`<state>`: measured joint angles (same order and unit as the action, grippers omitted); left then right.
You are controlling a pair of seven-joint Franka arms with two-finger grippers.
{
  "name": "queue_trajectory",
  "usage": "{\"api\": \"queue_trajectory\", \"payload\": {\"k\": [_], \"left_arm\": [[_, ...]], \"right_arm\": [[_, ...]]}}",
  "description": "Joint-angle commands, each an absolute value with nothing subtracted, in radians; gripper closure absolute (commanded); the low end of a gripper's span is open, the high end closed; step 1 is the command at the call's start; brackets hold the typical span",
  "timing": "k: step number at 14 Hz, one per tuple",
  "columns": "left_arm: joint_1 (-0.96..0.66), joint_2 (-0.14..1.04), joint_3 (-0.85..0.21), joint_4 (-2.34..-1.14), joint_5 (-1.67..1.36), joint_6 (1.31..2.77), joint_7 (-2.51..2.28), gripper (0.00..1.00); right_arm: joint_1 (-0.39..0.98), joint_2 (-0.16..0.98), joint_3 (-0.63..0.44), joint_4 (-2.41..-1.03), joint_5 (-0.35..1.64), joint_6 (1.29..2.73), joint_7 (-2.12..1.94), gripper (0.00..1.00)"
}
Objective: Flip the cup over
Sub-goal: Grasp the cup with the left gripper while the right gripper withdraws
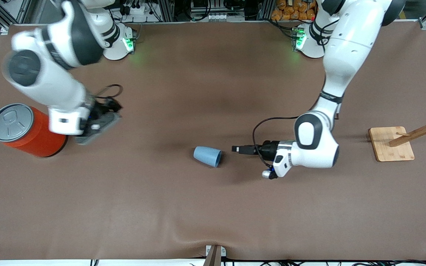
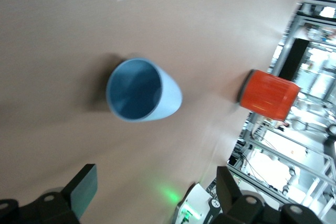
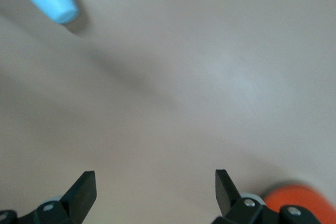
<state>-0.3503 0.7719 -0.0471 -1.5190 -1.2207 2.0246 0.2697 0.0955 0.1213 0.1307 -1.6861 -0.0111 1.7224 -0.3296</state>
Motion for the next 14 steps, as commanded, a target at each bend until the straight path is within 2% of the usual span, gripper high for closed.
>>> {"api": "queue_trajectory", "payload": {"k": [1, 4, 8, 11, 14], "left_arm": [[-0.362, 0.853, -0.041, -1.453, -1.359, 2.033, 0.461, 0.00], [-0.374, 0.906, -0.041, -1.421, -1.448, 2.034, 0.613, 0.00], [-0.377, 0.995, -0.040, -1.319, -1.480, 2.077, 0.712, 0.00], [-0.405, 1.003, -0.040, -1.309, -1.483, 2.129, 0.716, 0.02], [-0.422, 1.017, -0.041, -1.284, -1.499, 2.169, 0.750, 0.02]], "right_arm": [[0.127, 0.084, -0.030, -1.593, 0.002, 1.585, -0.266, 0.00], [0.045, 0.072, -0.034, -1.503, 0.005, 1.480, -0.145, 0.00], [0.009, -0.001, -0.035, -1.502, 0.026, 1.433, -0.015, 0.00], [-0.035, -0.047, -0.054, -1.511, 0.104, 1.430, -0.017, 0.00], [-0.008, -0.046, -0.090, -1.505, 0.101, 1.378, 0.046, 0.00]]}}
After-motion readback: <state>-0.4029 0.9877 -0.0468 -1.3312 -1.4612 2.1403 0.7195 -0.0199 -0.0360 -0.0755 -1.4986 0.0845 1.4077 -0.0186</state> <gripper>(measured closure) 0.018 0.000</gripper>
